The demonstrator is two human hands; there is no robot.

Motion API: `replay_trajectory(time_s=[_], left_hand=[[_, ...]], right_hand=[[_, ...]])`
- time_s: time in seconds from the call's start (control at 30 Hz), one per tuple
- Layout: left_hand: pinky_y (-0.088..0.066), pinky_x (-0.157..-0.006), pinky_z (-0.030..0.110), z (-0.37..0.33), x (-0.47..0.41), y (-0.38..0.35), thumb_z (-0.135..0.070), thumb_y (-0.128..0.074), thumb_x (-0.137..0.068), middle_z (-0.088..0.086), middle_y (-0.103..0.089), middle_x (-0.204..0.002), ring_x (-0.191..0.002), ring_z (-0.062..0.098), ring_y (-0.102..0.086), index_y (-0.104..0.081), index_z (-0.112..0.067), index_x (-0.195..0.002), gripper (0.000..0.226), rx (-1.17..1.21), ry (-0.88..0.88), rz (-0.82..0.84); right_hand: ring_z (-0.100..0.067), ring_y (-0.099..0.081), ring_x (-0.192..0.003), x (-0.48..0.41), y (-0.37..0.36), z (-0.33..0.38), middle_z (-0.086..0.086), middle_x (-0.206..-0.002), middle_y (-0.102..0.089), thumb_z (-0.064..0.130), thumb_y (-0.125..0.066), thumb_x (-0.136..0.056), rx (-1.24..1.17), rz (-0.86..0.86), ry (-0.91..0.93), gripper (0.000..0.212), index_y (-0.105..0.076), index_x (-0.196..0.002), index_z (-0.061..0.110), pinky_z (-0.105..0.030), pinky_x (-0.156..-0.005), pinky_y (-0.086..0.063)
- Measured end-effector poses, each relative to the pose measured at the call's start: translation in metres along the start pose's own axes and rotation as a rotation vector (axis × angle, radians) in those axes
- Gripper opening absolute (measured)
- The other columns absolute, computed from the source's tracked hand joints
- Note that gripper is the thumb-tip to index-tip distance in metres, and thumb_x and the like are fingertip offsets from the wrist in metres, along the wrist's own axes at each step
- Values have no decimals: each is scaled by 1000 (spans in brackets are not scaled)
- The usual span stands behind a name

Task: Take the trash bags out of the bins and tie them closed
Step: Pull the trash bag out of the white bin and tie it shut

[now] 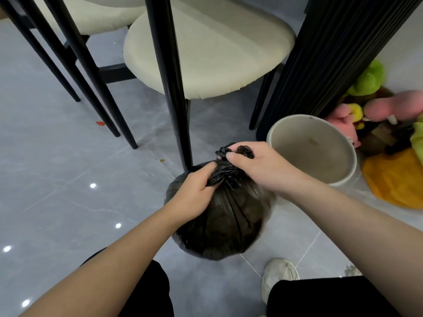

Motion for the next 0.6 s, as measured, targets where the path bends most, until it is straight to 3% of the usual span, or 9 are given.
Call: replay_trajectory(time_s=[0.1, 0.17, 0.27, 0.37, 0.43, 0.53, 0.6], left_hand=[[-44, -87, 20, -1, -4, 1, -12, -50, -96, -15, -63, -94, -93, -3, -58, -54, -16, -102, 9, 116, 69, -74], [-41, -91, 17, -5, -5, -1, -9, -52, -94, -16, -61, -99, -96, -7, -56, -51, -19, -108, 16, 232, 88, -77], [-42, -98, 19, -2, -3, -9, -18, -56, -88, -18, -62, -107, -105, -4, -57, -53, -32, -113, 29, 289, 92, -19], [-47, -90, 28, 3, 1, -9, -14, -56, -91, -12, -68, -91, -91, 2, -62, -64, -29, -93, 17, 312, 155, -6], [-48, -87, 30, 6, 3, -8, -12, -55, -93, -12, -70, -84, -86, 4, -63, -68, -29, -85, 23, 344, 194, -22], [-49, -90, 25, 4, 4, -8, -26, -56, -89, -18, -71, -86, -91, 0, -63, -71, -39, -84, 21, 326, 188, -5], [-47, -86, 18, 1, 4, -7, -17, -53, -94, -21, -70, -84, -90, -6, -62, -69, -35, -86, 25, 360, 174, -6]], right_hand=[[-10, -64, -98, -4, -2, -5, -2, -104, -72, 21, -52, -96, -145, -38, -65, 22, -70, -106, 15, -37, -99, -48], [-13, -66, -97, -4, -6, -3, -3, -102, -73, 14, -49, -97, -293, -14, -58, 22, -70, -104, 15, -33, -96, -50], [-12, -67, -91, -2, -10, -1, -5, -97, -74, 10, -49, -96, -311, 29, -41, 22, -71, -100, 12, -30, -90, -51], [-12, -66, -88, 0, -11, -1, -8, -97, -74, 11, -52, -95, -254, 90, -37, 20, -71, -102, 10, -31, -91, -51], [-7, -66, -85, 0, -9, -1, -6, -94, -74, 13, -53, -95, -213, 109, -15, 20, -70, -106, 13, -23, -87, -52], [-1, -62, -76, -4, -2, -2, -2, -82, -69, 9, -52, -94, -206, 84, 28, 25, -67, -110, 19, -14, -77, -48], [-3, -63, -84, -7, 6, -4, 0, -92, -69, 1, -50, -92, -204, 2, 48, 31, -66, -111, 20, -18, -82, -47]])
Point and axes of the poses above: each hand's wrist, its own x-axis away from the middle knuckle, its own y-axis out of the back of the hand, z = x × y, the point moved 2 cm from there along -x, towards the middle knuckle
